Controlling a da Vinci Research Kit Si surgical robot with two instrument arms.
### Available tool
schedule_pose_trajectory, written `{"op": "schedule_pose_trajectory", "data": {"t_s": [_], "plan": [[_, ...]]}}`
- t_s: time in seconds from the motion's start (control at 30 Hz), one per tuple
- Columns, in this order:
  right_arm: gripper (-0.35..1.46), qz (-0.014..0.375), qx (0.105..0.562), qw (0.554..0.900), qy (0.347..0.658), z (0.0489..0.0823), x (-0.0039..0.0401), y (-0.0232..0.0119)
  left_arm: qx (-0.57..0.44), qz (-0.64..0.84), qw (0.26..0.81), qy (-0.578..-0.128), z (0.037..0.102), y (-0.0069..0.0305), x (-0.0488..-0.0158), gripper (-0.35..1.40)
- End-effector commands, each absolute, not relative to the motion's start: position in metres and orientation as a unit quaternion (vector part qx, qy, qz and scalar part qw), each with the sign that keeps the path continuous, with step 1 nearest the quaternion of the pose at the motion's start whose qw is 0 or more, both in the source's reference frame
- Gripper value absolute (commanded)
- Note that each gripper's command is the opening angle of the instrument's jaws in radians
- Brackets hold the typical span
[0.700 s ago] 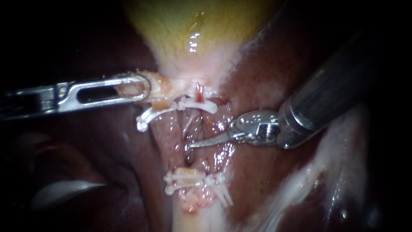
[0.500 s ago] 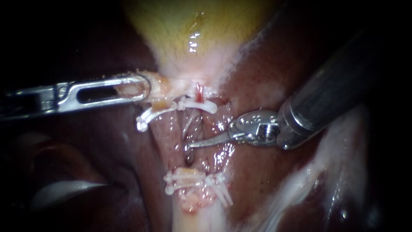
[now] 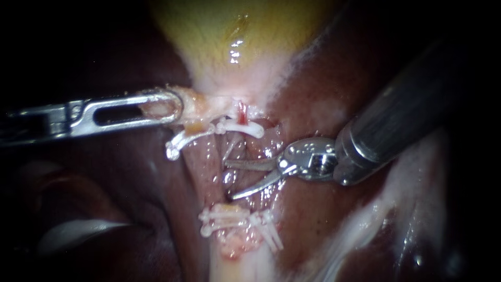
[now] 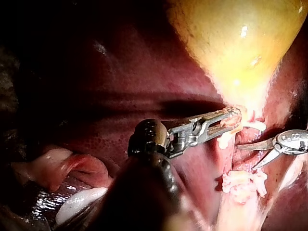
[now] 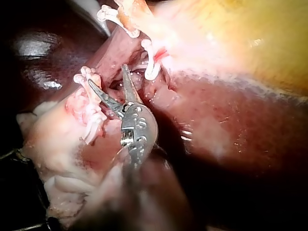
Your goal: Go back from the cut right tube
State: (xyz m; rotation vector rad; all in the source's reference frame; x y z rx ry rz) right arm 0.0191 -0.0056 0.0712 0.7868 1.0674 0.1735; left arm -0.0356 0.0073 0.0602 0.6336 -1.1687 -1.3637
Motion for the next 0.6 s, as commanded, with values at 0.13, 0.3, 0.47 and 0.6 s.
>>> {"op": "schedule_pose_trajectory", "data": {"t_s": [0.13,0.3,0.47,0.6], "plan": [[1.4,0.085,0.355,0.789,0.495,0.0716,0.0195,-0.006,0.271,-0.583,0.58,-0.5,0.0602,0.0073,-0.0356,-0.35],[1.41,0.089,0.347,0.792,0.494,0.0716,0.0193,-0.0059,0.271,-0.583,0.58,-0.5,0.0601,0.0073,-0.0356,-0.35],[1.43,0.087,0.313,0.804,0.499,0.0709,0.0178,-0.0053,0.271,-0.583,0.58,-0.5,0.0601,0.0073,-0.0356,-0.35],[1.43,0.075,0.277,0.814,0.504,0.0701,0.0163,-0.0046,0.271,-0.583,0.58,-0.5,0.0601,0.0073,-0.0356,-0.35]]}}
